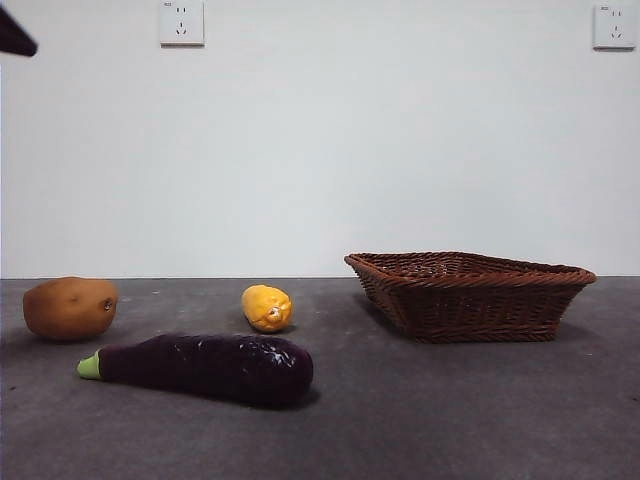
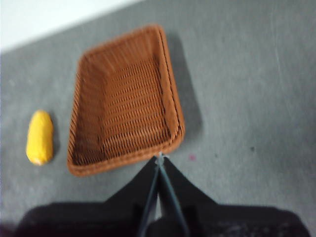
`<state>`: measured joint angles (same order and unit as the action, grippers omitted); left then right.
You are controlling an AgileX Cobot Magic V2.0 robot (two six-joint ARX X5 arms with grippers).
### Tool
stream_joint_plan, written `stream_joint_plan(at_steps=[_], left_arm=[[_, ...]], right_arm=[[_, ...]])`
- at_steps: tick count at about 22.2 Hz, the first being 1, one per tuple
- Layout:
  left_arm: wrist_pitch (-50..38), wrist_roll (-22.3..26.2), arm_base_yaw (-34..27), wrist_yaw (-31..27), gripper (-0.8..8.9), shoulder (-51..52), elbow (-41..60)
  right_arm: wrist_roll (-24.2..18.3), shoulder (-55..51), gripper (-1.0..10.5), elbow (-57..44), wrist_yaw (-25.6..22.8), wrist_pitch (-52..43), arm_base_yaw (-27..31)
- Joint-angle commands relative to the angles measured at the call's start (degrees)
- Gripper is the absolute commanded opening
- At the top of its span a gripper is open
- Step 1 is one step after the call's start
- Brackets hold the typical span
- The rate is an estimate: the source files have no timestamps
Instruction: Help me put the vegetables on the table into the basket
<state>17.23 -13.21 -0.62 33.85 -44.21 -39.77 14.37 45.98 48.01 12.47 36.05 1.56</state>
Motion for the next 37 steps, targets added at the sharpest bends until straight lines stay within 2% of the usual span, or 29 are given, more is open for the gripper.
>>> stream_joint_plan(at_steps=[1,4,7,9,14,15,17,18,20,24,28,29,32,34,37], left_arm=[[2.67,-0.24,-0.17,3.91,-0.04,-2.56,-2.05],[8.70,-0.24,-0.13,7.61,-0.04,-6.71,-5.73],[13.44,-0.04,-0.09,10.67,-0.04,-10.73,-8.13],[14.73,0.24,-0.07,12.90,-0.04,-13.00,-8.33],[19.34,4.55,1.36,13.03,-0.04,-17.25,-8.33],[19.61,4.98,1.53,13.05,-0.04,-17.70,-8.33],[19.56,5.44,2.14,13.03,-0.04,-17.84,-8.33],[19.63,5.81,2.40,13.05,-0.04,-17.84,-8.33],[19.63,5.79,2.62,13.05,-0.04,-17.84,-8.33],[19.85,5.86,3.58,12.96,-0.04,-17.84,-8.33],[20.24,6.01,4.44,12.61,-0.04,-17.84,-8.33],[20.22,6.01,4.61,12.61,-0.04,-17.84,-8.33],[20.24,6.01,5.25,12.63,-0.04,-17.84,-8.33],[20.22,6.43,5.77,12.61,-0.04,-17.84,-8.33],[20.22,6.43,5.97,12.61,-0.04,-17.84,-8.33]], right_arm=[[-1.60,4.68,0.0,3.39,0.15,1.92,-0.04],[-1.18,10.38,0.0,6.97,0.33,2.64,-0.04],[-5.57,17.03,0.0,12.39,4.90,4.57,-0.04],[-7.56,22.60,0.0,17.49,5.79,8.04,-0.04],[-10.21,37.40,0.2,30.56,5.75,14.14,-0.04],[-10.47,40.28,0.9,32.96,5.75,15.10,-0.04],[-10.58,45.62,3.3,37.44,5.75,16.96,-0.07],[-10.64,48.28,4.1,39.58,5.77,17.62,-0.11],[-11.72,52.48,4.7,43.01,5.66,18.93,-0.11],[-13.60,59.71,6.7,49.40,4.26,21.77,-0.09],[-14.93,64.61,7.0,54.84,-2.19,22.71,-0.44],[-15.28,65.68,7.2,56.06,-2.23,23.04,-0.44],[-16.15,69.29,7.3,59.25,-1.01,23.82,-0.44],[-16.50,72.19,7.3,60.78,2.45,24.35,-0.44],[-17.57,77.02,7.2,62.14,4.37,24.00,-0.48]])
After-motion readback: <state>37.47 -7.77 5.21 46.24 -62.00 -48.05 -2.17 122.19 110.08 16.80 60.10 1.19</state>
